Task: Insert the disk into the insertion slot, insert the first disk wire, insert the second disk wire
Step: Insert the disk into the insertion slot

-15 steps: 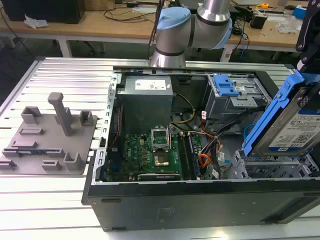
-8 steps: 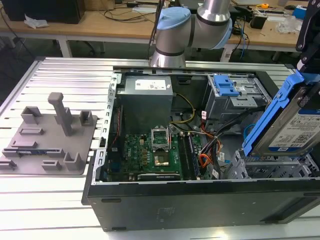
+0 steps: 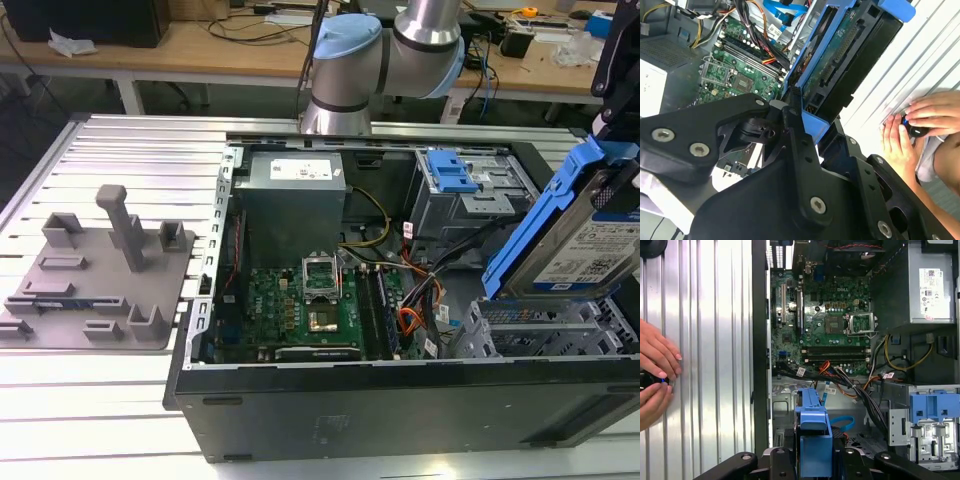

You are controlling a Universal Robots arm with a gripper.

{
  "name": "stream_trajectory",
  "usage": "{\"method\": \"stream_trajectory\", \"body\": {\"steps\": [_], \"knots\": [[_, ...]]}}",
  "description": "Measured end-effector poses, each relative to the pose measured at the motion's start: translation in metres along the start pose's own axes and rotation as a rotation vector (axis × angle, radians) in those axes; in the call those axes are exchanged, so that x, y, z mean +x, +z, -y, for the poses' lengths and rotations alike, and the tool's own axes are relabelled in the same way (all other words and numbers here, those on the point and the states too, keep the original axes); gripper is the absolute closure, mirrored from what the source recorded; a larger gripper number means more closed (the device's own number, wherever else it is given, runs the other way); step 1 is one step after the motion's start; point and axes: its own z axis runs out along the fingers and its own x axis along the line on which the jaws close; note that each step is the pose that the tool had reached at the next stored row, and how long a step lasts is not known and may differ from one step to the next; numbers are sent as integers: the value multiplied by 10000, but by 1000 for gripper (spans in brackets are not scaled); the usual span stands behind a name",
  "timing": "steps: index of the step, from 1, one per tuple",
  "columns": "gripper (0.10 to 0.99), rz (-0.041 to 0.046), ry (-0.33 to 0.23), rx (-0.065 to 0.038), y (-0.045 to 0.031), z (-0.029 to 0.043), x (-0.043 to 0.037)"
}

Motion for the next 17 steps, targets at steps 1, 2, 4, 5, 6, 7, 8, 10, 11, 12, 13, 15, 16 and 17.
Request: {"method": "stream_trajectory", "body": {"steps": [1, 2, 4, 5, 6, 7, 8, 10, 11, 12, 13, 15, 16, 17], "knots": [[722, -1, 0, 0, -1, 0, 0], [722, -1, 0, 0, 0, 0, 0], [722, 0, 0, 0, 0, 0, 0], [722, -1, 0, 1, 0, 0, 0], [722, -1, 0, 2, 0, 0, 0], [722, -1, 0, 3, 1, 0, 1], [722, 0, 0, 4, 2, 0, 0], [722, 2, 0, 10, 4, 0, 1], [722, 2, 1, 10, 5, 2, 1], [722, 4, -1, 10, 6, 9, 0], [722, 5, -1, 10, 7, 16, 0], [722, 10, -1, 10, 8, 34, 0], [722, 37, -2, 9, 9, 41, 0], [722, 62, -1, 9, 10, 44, 0]]}}
